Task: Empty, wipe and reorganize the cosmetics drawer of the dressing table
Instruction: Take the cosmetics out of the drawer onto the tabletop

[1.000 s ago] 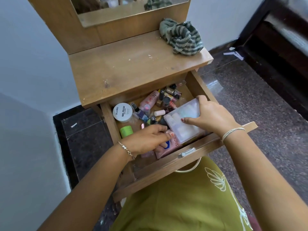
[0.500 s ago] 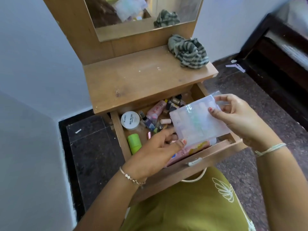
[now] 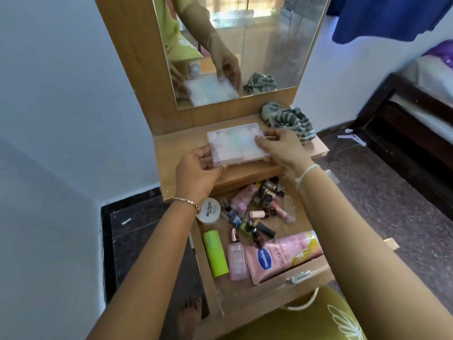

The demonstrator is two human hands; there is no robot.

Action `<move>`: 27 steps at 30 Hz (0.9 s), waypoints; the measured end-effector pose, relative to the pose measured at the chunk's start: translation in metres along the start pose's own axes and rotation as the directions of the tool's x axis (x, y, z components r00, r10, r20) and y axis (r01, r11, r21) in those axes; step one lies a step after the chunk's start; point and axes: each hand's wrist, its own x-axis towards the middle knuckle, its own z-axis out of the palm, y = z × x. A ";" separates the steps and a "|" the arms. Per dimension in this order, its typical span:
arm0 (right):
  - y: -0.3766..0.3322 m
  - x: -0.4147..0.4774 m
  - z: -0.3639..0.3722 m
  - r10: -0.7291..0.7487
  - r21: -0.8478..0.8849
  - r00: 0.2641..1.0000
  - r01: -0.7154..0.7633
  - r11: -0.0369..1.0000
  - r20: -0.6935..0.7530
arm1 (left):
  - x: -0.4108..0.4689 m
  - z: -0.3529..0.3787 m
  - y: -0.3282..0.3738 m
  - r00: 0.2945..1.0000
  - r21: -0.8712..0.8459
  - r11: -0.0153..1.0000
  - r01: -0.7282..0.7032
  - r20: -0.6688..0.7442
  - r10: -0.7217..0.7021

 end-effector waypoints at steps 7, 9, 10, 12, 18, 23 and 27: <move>-0.010 0.017 0.013 -0.211 -0.435 0.977 0.180 0.882 -0.024 | 0.034 0.022 -0.005 0.988 0.176 0.980 -0.094 -0.105 0.113; -0.010 0.017 0.016 -0.244 -0.484 0.970 0.207 0.850 -0.013 | 0.042 0.026 -0.005 0.983 0.245 0.963 -0.112 -0.112 0.143; -0.009 0.017 0.017 -0.253 -0.502 0.968 0.215 0.838 -0.006 | 0.046 0.027 -0.005 0.982 0.274 0.954 -0.123 -0.109 0.157; -0.005 0.017 0.018 -0.264 -0.537 0.965 0.224 0.813 0.004 | 0.050 0.028 -0.007 0.978 0.323 0.936 -0.139 -0.101 0.180; 0.002 0.015 0.014 -0.383 -0.624 0.924 0.304 0.720 0.009 | 0.053 0.027 -0.006 0.971 0.443 0.884 -0.152 -0.100 0.217; 0.005 -0.009 -0.004 -0.525 -0.596 0.848 0.382 0.706 -0.077 | 0.034 0.023 0.000 0.978 0.360 0.919 -0.161 -0.067 0.197; 0.019 -0.043 -0.021 -0.449 -0.540 0.888 0.329 0.775 -0.103 | -0.003 0.014 -0.006 0.985 0.306 0.941 -0.147 -0.040 0.167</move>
